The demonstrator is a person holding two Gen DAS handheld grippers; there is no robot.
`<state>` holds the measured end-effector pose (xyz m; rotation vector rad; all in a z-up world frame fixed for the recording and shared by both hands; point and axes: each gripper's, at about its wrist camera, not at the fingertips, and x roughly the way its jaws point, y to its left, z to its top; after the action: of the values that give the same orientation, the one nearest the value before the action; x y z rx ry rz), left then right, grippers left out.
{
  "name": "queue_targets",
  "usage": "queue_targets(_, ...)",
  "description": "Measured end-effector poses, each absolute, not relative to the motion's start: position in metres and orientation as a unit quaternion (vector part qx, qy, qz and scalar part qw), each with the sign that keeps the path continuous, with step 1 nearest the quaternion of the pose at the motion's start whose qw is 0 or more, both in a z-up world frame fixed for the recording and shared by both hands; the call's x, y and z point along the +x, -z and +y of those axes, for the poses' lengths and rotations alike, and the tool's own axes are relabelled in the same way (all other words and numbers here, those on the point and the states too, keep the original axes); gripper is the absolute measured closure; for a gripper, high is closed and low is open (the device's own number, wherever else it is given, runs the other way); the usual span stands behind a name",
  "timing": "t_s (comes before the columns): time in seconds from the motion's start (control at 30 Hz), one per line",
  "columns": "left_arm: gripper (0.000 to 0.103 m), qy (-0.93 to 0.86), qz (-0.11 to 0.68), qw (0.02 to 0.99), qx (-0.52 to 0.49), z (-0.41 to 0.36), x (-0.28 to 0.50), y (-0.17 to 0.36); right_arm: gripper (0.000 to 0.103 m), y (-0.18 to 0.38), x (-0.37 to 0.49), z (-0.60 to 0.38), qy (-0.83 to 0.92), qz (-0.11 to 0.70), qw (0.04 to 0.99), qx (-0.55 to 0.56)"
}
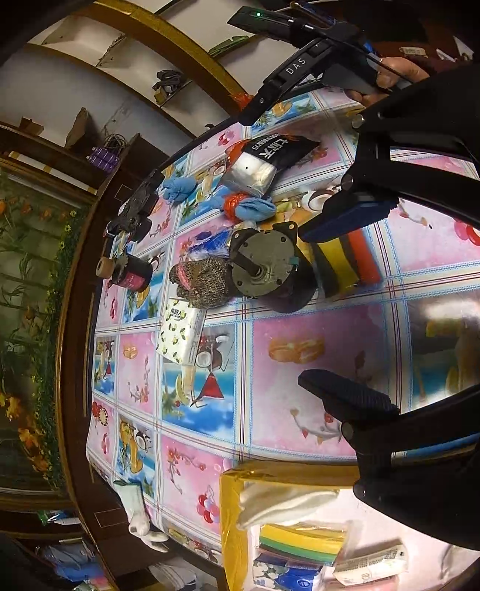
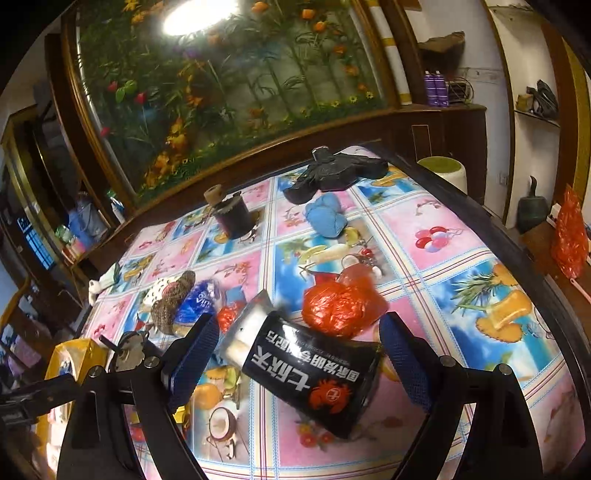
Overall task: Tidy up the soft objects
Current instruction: 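Grasp striped sponge pack with left gripper while right grasps black snack bag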
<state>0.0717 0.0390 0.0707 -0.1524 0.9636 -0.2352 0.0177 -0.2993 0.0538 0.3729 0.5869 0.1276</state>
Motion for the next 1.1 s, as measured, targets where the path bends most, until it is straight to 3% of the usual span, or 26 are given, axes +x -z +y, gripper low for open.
queue_targets(0.33,0.033,0.191,0.444,0.867,0.119,-0.045,0.059,-0.023,0.013,-0.051,0.024,-0.297,-0.075,0.305,0.93,0.19)
queue_targets(0.4,0.027,0.185,0.435,0.869,0.144,-0.053,0.057,-0.016,0.013,-0.052,0.023,-0.298,-0.068,0.299,0.933,0.188)
queue_targets(0.47,0.028,0.189,0.438,0.866,0.152,-0.056,0.054,-0.016,0.012,-0.051,0.023,-0.297,-0.065,0.3,0.933,0.185)
queue_targets(0.5,0.034,0.2,0.452,0.858,0.143,-0.054,0.052,-0.016,0.012,-0.05,0.023,-0.297,-0.067,0.301,0.933,0.187)
queue_targets(0.53,0.049,0.208,0.458,0.853,0.136,-0.05,0.049,-0.018,0.012,-0.05,0.024,-0.298,-0.07,0.302,0.932,0.189)
queue_targets(0.6,0.063,0.225,0.475,0.841,0.131,-0.044,0.038,-0.023,0.012,-0.05,0.023,-0.299,-0.075,0.302,0.931,0.192)
queue_targets(0.77,0.063,0.264,0.495,0.826,0.061,-0.017,0.007,-0.041,0.012,-0.05,0.02,-0.308,-0.07,0.294,0.93,0.207)
queue_targets(0.8,0.061,0.261,0.487,0.832,0.048,-0.012,0.004,-0.046,0.011,-0.049,0.02,-0.31,-0.069,0.293,0.93,0.213)
queue_targets(0.9,0.034,0.235,0.457,0.856,0.049,-0.014,0.005,-0.049,0.011,-0.047,0.021,-0.317,-0.07,0.295,0.925,0.228)
queue_targets(0.93,0.029,0.228,0.451,0.861,0.059,-0.02,0.008,-0.046,0.011,-0.046,0.023,-0.318,-0.071,0.298,0.923,0.232)
queue_targets(1.1,0.03,0.231,0.457,0.85,0.125,-0.057,0.011,-0.013,0.011,-0.04,0.031,-0.321,-0.064,0.313,0.918,0.235)
